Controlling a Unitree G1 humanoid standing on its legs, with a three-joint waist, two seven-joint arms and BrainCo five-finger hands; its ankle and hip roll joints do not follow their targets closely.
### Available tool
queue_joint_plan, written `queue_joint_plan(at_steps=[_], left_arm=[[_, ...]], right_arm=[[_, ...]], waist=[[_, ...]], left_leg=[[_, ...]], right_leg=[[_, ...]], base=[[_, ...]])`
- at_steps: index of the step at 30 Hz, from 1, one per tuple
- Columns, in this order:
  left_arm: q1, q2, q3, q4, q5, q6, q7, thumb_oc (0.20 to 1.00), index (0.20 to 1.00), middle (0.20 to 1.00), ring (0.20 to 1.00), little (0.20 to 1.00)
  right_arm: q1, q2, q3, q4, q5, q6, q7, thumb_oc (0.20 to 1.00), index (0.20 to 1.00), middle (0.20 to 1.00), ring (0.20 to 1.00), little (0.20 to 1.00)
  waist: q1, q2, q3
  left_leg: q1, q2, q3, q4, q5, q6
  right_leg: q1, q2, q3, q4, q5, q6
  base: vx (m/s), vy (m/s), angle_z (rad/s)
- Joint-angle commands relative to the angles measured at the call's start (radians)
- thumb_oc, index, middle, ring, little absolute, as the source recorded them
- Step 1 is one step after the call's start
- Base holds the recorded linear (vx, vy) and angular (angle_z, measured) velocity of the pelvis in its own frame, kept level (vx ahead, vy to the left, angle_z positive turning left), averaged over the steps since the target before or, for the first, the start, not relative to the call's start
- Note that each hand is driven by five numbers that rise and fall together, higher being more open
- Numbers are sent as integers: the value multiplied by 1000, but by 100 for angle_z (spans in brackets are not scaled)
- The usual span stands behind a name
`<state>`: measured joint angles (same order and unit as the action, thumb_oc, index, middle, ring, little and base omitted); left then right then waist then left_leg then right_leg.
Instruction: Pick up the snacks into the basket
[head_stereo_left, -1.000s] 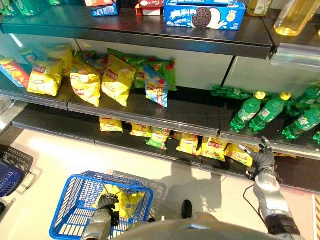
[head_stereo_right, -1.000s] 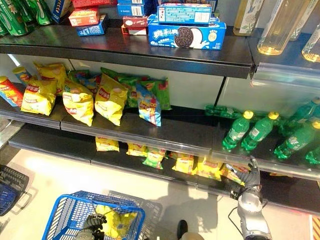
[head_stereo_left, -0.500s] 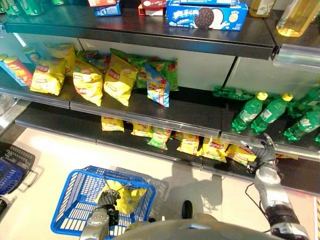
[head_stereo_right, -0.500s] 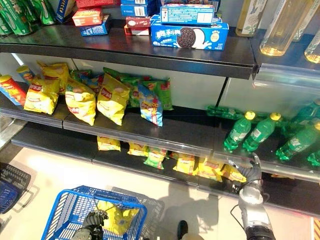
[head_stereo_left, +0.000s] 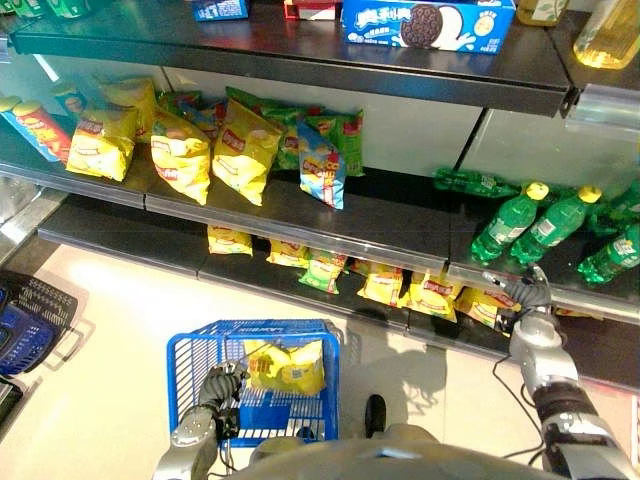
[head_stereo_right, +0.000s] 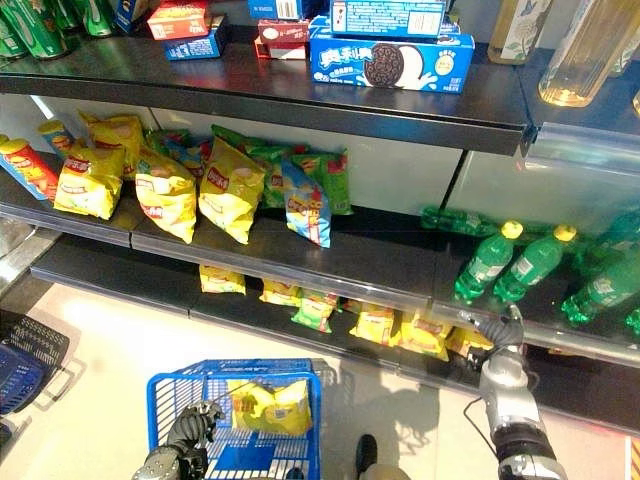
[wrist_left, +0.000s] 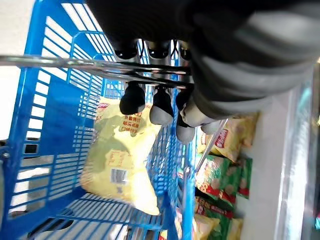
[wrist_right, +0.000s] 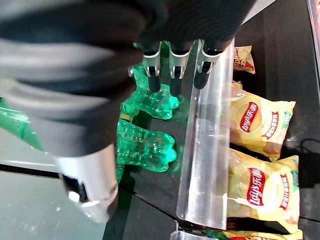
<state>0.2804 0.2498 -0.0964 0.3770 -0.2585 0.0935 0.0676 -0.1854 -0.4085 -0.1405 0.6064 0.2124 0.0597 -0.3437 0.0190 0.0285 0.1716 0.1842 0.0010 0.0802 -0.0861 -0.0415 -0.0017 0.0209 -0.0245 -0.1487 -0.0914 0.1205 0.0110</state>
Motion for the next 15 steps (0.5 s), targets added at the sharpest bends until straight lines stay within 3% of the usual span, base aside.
queue_joint_plan(at_steps=[1,15], left_arm=[[-9,76,-12,-122,-20,-66,-4,200,200,200,200,200],[-14,63,7,-92,25,-49,-5,200,200,200,200,200]], right_arm=[[-92,-60,37,25,17,-25,-10,1000,1000,1000,1000,1000],[-39,-75,-4,-197,-34,-31,-5,1000,1000,1000,1000,1000]], waist=[[41,-37,-38],[35,-54,-53]], left_leg=[[-49,29,-51,0,8,-27],[-45,32,-47,0,5,-23]], right_leg=[[10,-137,2,99,-62,153],[13,-139,-1,98,-60,153]], base=[[0,0,0],[0,0,0]])
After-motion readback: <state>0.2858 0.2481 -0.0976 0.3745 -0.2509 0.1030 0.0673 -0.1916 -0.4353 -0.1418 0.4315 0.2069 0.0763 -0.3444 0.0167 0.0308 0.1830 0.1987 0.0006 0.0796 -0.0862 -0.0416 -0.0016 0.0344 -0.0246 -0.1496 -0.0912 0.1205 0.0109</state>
